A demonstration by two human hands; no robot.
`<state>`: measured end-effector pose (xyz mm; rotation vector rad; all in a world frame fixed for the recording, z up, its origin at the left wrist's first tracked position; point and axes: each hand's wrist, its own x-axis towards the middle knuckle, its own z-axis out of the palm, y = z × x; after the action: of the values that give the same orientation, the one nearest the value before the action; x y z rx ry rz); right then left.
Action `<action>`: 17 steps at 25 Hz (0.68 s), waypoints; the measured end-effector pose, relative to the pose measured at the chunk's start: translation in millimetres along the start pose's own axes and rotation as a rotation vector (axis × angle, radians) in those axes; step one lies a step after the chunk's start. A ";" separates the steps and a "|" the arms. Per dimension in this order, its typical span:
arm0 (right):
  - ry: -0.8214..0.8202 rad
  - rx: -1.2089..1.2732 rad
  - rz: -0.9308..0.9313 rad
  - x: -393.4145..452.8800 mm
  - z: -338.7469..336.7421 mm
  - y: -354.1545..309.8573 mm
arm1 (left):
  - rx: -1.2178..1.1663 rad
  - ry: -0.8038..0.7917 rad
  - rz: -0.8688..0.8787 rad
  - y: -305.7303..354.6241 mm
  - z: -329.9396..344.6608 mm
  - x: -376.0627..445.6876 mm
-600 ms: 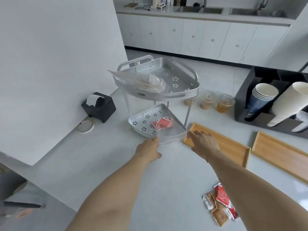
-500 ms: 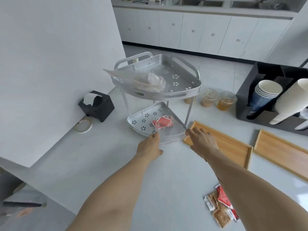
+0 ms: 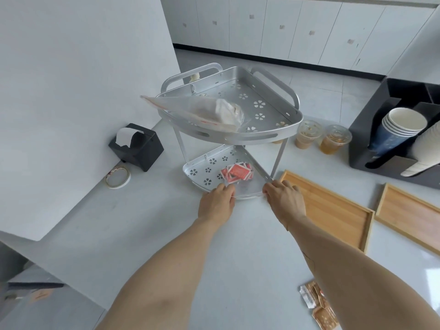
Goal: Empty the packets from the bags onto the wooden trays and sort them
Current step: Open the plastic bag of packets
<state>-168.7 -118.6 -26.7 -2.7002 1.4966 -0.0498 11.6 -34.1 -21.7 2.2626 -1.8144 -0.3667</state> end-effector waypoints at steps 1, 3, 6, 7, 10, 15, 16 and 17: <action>0.013 0.033 0.005 -2.3 -2.3 0.3 | -0.025 0.017 -0.015 0.5 -1.3 -1.5; 0.038 0.104 0.025 -5.0 -9.1 0.0 | -0.094 0.052 -0.048 3.2 -4.8 -4.0; 0.104 0.226 0.078 -10.6 -24.0 0.0 | -0.190 0.109 -0.089 9.3 -14.1 -8.0; 0.134 0.275 0.089 -13.7 -28.7 1.0 | -0.229 0.127 -0.103 11.7 -17.7 -9.3; 0.221 0.396 0.132 -24.9 -43.4 6.6 | -0.359 0.166 -0.115 19.0 -27.1 -11.0; 0.339 0.499 0.131 -52.7 -70.9 15.4 | -0.450 0.234 0.013 29.2 -41.0 -22.1; 0.365 0.507 0.120 -60.6 -76.2 17.0 | -0.455 0.235 0.042 30.3 -43.6 -24.9; 0.387 0.511 0.109 -68.3 -81.7 18.7 | -0.472 0.231 0.068 31.9 -47.1 -27.9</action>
<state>-225.1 -73.1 53.5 -2.2725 1.4534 -0.8650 -8.2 -13.1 34.7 1.8329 -1.4948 -0.4452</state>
